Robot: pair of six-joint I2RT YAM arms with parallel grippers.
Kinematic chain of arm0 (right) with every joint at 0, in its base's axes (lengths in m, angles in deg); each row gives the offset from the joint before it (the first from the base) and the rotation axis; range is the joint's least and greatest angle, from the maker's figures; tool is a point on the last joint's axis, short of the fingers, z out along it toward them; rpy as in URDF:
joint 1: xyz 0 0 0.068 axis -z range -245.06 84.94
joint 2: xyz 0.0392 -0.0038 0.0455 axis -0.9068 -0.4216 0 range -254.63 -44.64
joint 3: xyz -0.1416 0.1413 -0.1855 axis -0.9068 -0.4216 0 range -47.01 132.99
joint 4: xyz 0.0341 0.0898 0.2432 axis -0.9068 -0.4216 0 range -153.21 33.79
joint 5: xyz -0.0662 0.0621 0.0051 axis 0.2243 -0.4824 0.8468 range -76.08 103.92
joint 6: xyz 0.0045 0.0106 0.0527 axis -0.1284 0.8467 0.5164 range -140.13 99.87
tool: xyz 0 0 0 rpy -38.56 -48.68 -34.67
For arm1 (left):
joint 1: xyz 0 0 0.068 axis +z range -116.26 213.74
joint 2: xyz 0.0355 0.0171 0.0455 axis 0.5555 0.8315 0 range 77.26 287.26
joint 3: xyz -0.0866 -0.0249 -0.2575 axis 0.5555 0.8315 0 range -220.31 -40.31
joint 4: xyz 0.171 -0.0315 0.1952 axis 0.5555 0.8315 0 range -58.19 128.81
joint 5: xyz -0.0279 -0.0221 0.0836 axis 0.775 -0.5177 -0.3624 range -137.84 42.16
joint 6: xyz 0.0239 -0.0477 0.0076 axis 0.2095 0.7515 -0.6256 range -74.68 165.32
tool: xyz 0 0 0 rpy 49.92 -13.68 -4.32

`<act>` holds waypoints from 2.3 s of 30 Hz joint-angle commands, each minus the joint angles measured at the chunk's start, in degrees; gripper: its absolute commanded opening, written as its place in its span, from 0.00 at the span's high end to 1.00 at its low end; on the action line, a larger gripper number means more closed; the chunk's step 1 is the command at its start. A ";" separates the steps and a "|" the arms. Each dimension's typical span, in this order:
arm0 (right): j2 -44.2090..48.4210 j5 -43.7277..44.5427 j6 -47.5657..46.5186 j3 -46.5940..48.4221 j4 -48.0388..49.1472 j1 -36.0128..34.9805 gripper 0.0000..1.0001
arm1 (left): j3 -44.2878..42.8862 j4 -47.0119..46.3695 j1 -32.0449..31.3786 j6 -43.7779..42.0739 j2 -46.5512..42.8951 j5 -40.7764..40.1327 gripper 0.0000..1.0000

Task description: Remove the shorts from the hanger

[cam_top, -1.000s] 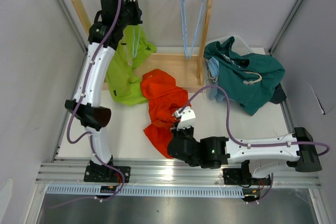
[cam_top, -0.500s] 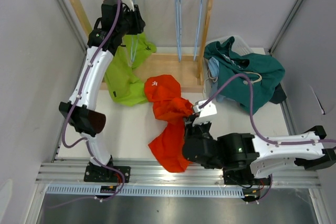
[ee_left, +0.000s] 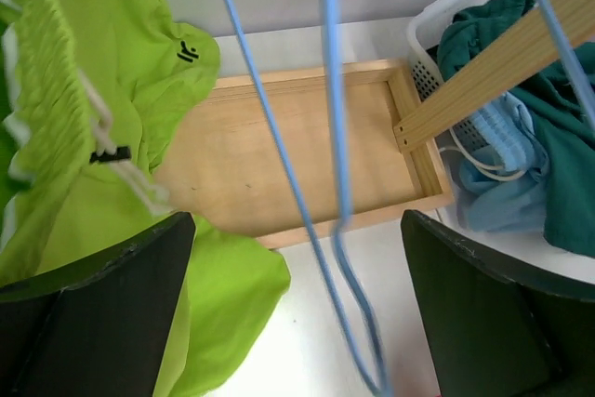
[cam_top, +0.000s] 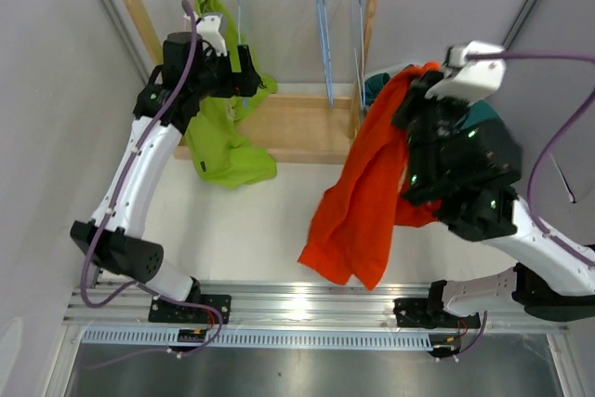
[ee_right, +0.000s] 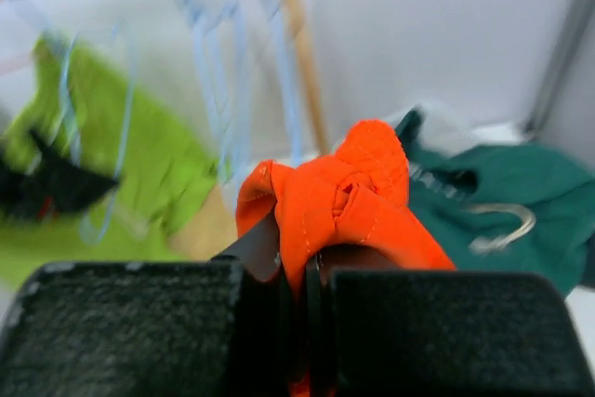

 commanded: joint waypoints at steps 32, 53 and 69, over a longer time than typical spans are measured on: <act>-21.55 -55.48 39.20 -13.95 -2.05 67.18 0.01 | -15.81 -1.16 2.12 -0.41 -8.46 -11.56 0.01; 22.26 -56.98 42.45 -48.46 -13.20 59.19 0.01 | -33.70 -2.38 18.03 9.78 18.21 9.26 0.14; 22.43 -47.68 41.23 -47.15 -14.26 46.11 0.00 | -32.64 -0.54 17.94 8.73 19.18 7.25 1.00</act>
